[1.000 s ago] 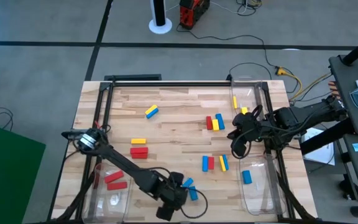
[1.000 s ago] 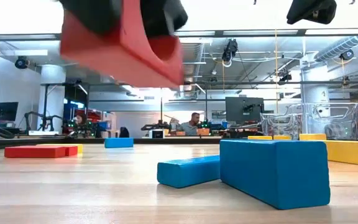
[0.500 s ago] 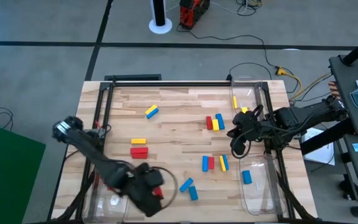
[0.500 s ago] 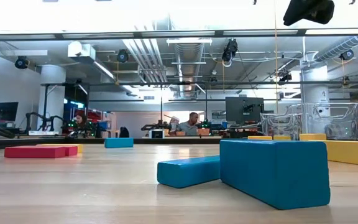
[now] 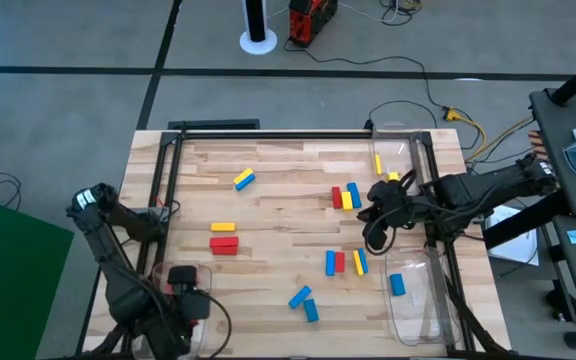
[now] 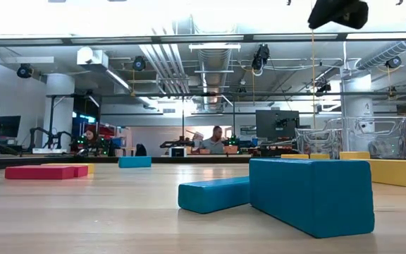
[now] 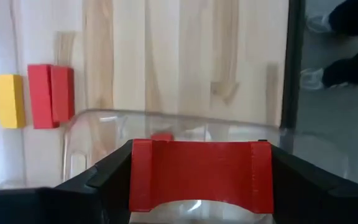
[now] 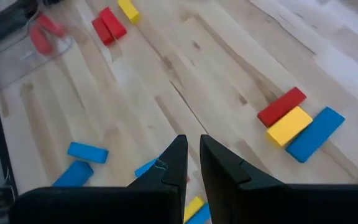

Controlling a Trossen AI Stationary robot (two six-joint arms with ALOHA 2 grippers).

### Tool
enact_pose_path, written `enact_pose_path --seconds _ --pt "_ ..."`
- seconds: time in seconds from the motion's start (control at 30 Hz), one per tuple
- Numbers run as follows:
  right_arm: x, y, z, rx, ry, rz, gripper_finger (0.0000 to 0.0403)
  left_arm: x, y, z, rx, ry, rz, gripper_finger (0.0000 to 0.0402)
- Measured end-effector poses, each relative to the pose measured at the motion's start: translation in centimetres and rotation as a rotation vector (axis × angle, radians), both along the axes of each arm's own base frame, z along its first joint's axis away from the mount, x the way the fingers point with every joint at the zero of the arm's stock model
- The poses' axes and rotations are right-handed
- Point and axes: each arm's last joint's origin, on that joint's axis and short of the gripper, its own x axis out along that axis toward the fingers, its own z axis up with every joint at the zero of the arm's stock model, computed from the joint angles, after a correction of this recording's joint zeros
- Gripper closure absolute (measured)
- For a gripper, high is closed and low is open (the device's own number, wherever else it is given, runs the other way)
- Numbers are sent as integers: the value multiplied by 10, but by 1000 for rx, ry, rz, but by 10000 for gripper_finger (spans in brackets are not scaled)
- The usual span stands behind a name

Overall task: Sort blocks
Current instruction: Put the red block into the bottom left transparent bin

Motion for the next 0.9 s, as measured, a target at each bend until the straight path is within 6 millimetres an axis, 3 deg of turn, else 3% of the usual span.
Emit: enact_pose_path --seconds 0.23,0.57,0.9 --pt "24 -5 -7 26 -47 -63 369 -22 5 -16 -83 -52 -35 142" --pt "54 -9 -24 69 -51 -133 369 -64 40 -47 -219 -117 -77 142" --pt "69 -7 -42 118 -14 -209 369 -79 58 -87 -301 -165 -92 139"
